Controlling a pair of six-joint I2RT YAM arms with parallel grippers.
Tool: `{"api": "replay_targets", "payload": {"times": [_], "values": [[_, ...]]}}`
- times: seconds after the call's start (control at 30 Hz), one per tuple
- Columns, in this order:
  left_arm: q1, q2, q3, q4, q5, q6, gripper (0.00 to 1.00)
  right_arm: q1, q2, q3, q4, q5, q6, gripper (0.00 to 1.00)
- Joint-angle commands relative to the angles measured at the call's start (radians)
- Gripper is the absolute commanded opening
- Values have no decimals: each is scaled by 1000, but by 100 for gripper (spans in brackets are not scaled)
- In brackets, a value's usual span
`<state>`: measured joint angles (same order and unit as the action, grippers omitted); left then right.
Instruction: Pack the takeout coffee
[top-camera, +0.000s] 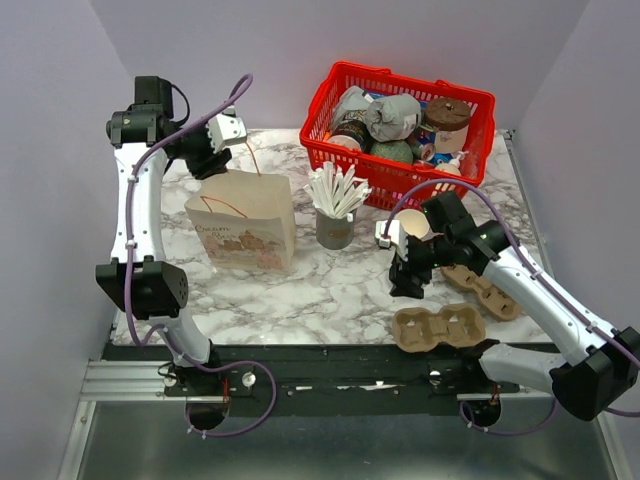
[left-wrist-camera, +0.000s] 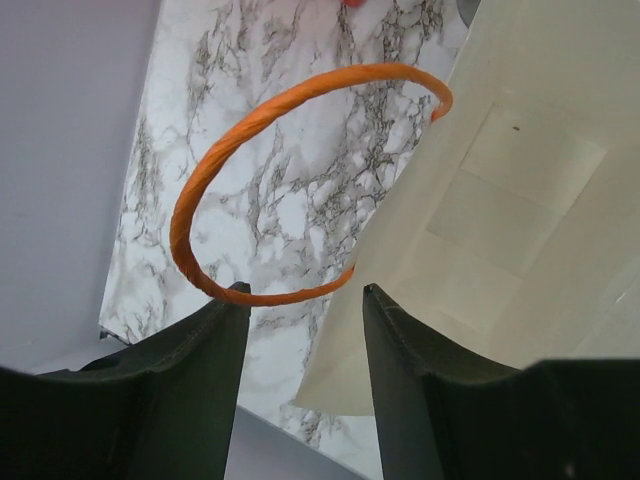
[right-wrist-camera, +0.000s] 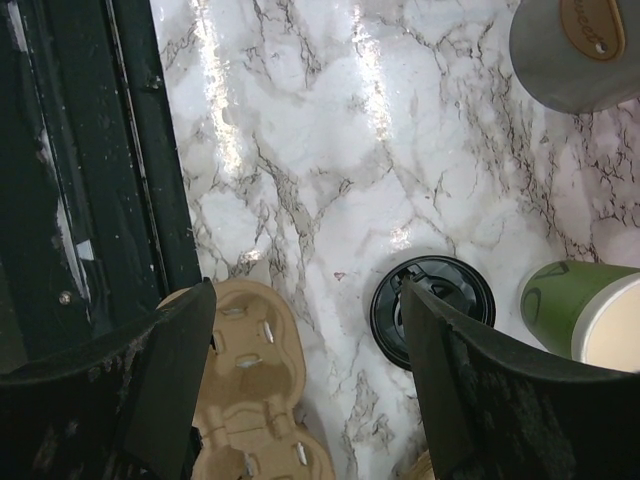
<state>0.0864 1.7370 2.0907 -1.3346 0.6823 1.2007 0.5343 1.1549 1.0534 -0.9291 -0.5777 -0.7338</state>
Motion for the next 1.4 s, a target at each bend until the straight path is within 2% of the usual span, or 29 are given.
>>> {"api": "replay_targets", "payload": {"times": [0.0, 0.13, 0.33, 0.4, 0.53, 0.73, 0.77, 0.8, 0.97, 1.0, 1.2, 1.37], "values": [[-10, 36, 28, -123, -41, 60, 54, -7, -23, -7, -16, 13, -9, 83], [-14, 67, 60, -176, -61, 85, 48, -8, -34, -18, -14, 19, -12, 83], [-13, 47, -17, -178, -109, 120, 47, -8, -43, -36, -14, 19, -13, 83], [-13, 41, -35, -176, -119, 123, 43, -8, -43, -35, -13, 21, -15, 83], [-14, 30, -47, -178, -102, 117, 38, -8, -37, -24, -22, 22, -27, 83], [-16, -11, -86, -178, -46, 102, 37, -8, -18, -20, -76, 59, -113, 83], [-16, -16, -109, -178, -43, 102, 36, -8, -15, -17, -91, 73, -127, 83], [-16, -24, -119, -178, -41, 100, 29, -8, -8, -13, -99, 76, -139, 83], [-17, -56, -194, -178, -15, 60, 12, -8, 5, 8, -142, 111, -205, 83], [-19, -73, -204, -178, -4, 54, 7, -7, 3, 2, -146, 124, -216, 83], [-19, -201, -326, -126, 19, -82, 2, -7, -59, -68, -181, 189, -300, 83], [-19, -407, -518, 69, -39, -185, 0, -8, -168, -200, -208, 246, -381, 82]]}}
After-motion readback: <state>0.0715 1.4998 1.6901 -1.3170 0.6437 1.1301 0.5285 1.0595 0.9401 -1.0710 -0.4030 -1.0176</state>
